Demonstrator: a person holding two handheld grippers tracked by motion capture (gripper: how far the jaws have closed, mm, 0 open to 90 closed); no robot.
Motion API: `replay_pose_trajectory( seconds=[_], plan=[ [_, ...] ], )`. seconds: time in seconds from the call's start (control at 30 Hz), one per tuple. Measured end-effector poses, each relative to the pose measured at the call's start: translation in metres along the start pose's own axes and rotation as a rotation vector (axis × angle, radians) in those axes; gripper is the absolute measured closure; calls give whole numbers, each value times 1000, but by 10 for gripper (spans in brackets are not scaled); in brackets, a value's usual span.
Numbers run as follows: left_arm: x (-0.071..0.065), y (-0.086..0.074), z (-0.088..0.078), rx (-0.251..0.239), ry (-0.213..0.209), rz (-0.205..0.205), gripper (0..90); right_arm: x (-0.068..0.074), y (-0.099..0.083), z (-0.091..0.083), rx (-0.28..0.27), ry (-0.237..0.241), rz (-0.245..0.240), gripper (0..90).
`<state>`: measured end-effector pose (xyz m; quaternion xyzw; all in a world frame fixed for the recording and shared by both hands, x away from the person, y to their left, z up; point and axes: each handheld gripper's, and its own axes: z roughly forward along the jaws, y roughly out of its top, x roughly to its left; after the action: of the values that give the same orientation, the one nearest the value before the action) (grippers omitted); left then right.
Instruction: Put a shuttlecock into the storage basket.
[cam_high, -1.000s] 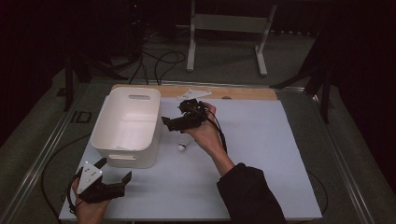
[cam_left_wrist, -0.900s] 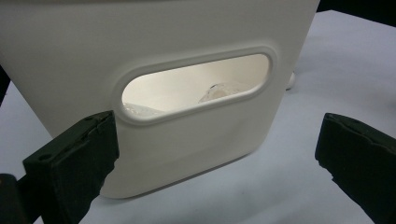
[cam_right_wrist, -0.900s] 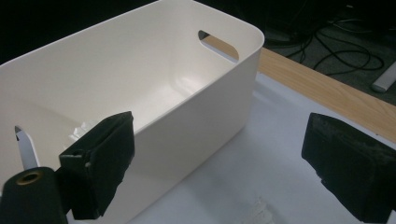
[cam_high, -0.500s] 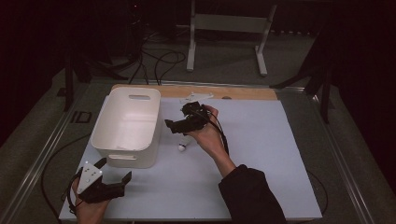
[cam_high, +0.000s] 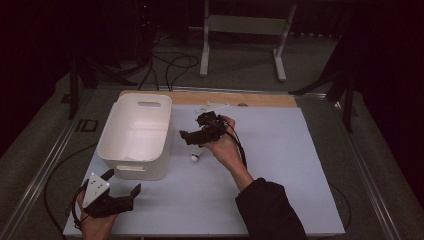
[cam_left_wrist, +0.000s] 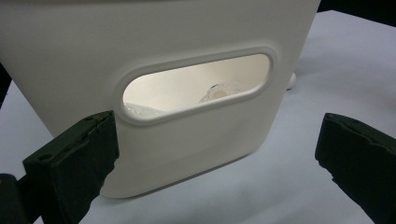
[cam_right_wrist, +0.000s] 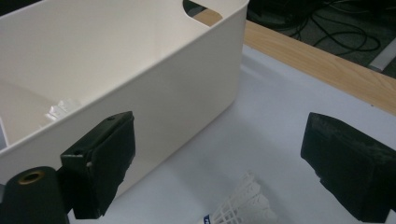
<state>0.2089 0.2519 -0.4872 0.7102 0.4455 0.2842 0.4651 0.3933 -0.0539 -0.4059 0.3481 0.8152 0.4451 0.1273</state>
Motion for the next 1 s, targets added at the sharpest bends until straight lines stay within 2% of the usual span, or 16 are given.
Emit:
replay_pose_trajectory(
  seconds=[0.37,1.0],
  plan=[
    [0,0,0,0,1,1,0,-5,-10,5,31,-5,8,100],
    [0,0,0,2,1,1,1,-19,-30,12,79,-45,26,134]
  ],
)
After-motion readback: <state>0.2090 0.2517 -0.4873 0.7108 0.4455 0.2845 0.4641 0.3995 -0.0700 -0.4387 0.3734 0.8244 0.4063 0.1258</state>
